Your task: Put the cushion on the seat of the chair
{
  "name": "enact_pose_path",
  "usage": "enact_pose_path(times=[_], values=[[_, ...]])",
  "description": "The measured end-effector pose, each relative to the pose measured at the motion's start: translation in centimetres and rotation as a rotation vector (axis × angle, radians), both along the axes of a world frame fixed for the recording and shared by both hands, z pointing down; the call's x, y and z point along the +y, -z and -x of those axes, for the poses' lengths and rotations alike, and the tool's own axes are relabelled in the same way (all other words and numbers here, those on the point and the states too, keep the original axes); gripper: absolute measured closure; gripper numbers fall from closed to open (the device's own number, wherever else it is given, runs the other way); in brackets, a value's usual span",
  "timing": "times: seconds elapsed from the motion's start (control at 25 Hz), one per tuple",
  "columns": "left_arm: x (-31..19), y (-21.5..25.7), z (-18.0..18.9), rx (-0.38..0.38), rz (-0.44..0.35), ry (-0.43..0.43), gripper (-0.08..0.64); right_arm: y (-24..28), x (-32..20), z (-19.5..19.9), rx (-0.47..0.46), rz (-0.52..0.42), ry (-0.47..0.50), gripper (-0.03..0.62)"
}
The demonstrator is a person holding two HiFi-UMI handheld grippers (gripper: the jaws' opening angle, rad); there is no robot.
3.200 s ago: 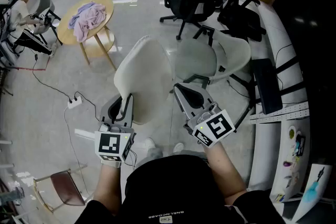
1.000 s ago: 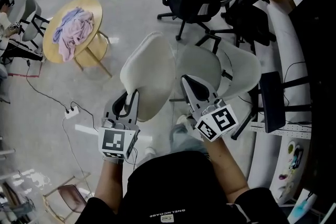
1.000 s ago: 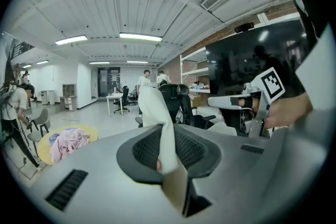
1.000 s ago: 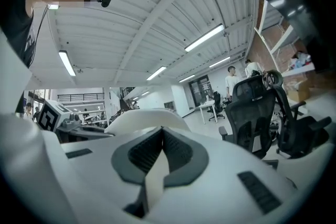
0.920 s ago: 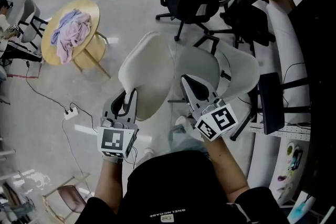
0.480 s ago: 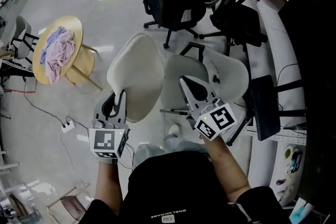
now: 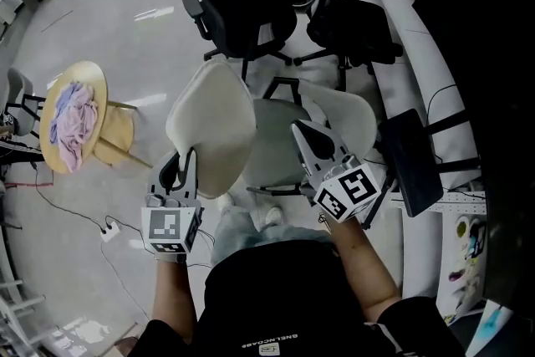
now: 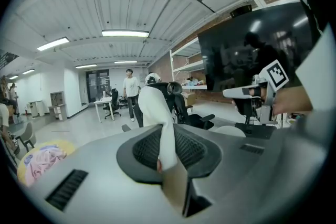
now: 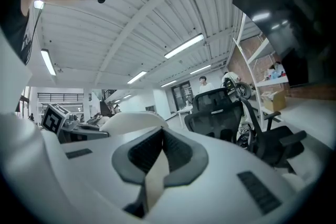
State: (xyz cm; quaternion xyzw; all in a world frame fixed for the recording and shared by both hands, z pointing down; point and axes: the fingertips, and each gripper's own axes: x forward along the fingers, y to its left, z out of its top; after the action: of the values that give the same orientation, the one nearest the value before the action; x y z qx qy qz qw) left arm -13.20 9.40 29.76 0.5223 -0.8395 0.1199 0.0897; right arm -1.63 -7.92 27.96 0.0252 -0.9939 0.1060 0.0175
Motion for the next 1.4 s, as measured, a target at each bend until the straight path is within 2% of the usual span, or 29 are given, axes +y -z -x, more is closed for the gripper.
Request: enact_pose_path(times=[0.28, 0.72, 1.0, 1.24, 1.4], values=[[-3.5, -0.2, 1.2, 0.002, 0.001, -0.092, 0.495, 0.1, -2.4, 0.0, 0.007, -0.005, -0.091, 0.582], [-9.0, -1.4, 5.1, -0.003, 0.025, -0.290, 0.495, 0.5, -5.1, 0.9, 0.023, -0.014, -0.272, 0.583], [-13.3, -3.6, 6.3, -0.012, 0.056, -0.435, 0.495, 0.3, -6.1, 0.1, 0.053, -0.025, -0.403, 0.582], [-16.9, -6.4, 7.0, 0.029, 0.085, -0.552, 0.495, -0.1, -6.3, -1.2, 0.095, -0.041, -0.510, 0.583], [-19.2, -8.1, 6.9, 0.011, 0.106, -0.621, 0.495, -0.9, -6.0, -1.7, 0.133, -0.043, -0.570, 0.583]])
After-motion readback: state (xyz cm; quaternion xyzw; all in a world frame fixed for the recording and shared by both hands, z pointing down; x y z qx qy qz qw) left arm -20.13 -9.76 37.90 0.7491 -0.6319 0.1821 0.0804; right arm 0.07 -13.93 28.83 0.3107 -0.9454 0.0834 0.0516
